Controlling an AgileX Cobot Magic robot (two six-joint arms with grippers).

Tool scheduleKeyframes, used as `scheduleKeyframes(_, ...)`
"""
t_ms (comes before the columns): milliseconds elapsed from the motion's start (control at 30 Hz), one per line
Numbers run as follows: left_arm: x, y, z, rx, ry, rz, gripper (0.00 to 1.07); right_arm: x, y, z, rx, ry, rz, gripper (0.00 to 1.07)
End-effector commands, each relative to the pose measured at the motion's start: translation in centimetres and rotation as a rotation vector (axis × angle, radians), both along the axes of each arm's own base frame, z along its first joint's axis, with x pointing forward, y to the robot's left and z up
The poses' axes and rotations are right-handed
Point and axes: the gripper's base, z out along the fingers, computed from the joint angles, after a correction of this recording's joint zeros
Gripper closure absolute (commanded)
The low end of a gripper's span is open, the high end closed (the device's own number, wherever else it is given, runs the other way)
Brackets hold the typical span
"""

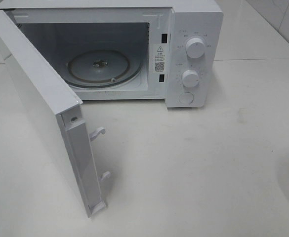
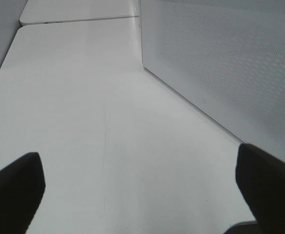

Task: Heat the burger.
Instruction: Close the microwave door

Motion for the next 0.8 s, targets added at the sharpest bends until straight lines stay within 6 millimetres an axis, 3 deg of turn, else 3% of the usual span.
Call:
scheduleKeyframes(33, -0.01, 0.00, 0.06, -0.001, -0.019, 0.001, 0.07, -0.37, -0.04, 0.00, 0.013, -0.039, -0.008, 0.31)
scheduleKeyframes(367, -0.01, 0.00, 0.06, -0.001, -0.019, 0.001, 0.07, -0.37, -0.04, 0.00, 0.013, -0.039, -0.008, 0.31)
scheduleKeyframes(800, -0.01, 0.00, 0.06, -0.001, -0.019, 0.001, 0.07, -0.50, 0.09, 0.00, 0.010, -0.040, -0.134, 0.31)
